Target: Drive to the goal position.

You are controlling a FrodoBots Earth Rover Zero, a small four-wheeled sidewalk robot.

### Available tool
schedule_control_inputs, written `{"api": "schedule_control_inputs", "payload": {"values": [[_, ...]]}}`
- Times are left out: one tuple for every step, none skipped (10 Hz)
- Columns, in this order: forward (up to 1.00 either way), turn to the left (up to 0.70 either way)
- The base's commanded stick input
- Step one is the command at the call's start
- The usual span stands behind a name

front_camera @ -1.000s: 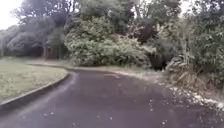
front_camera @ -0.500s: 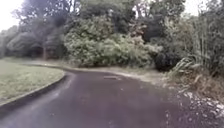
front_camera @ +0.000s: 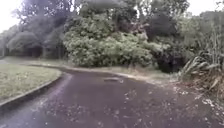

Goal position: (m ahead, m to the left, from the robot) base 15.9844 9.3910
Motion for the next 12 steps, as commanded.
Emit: {"api": "schedule_control_inputs", "payload": {"values": [[1.0, 0.0], [1.0, 0.03], [1.0, 0.04], [1.0, 0.27], [1.0, 0.27], [1.0, 0.27], [1.0, 0.28], [1.0, 0.27], [1.0, 0.27], [1.0, 0.26], [1.0, 0.26], [1.0, 0.25]]}}
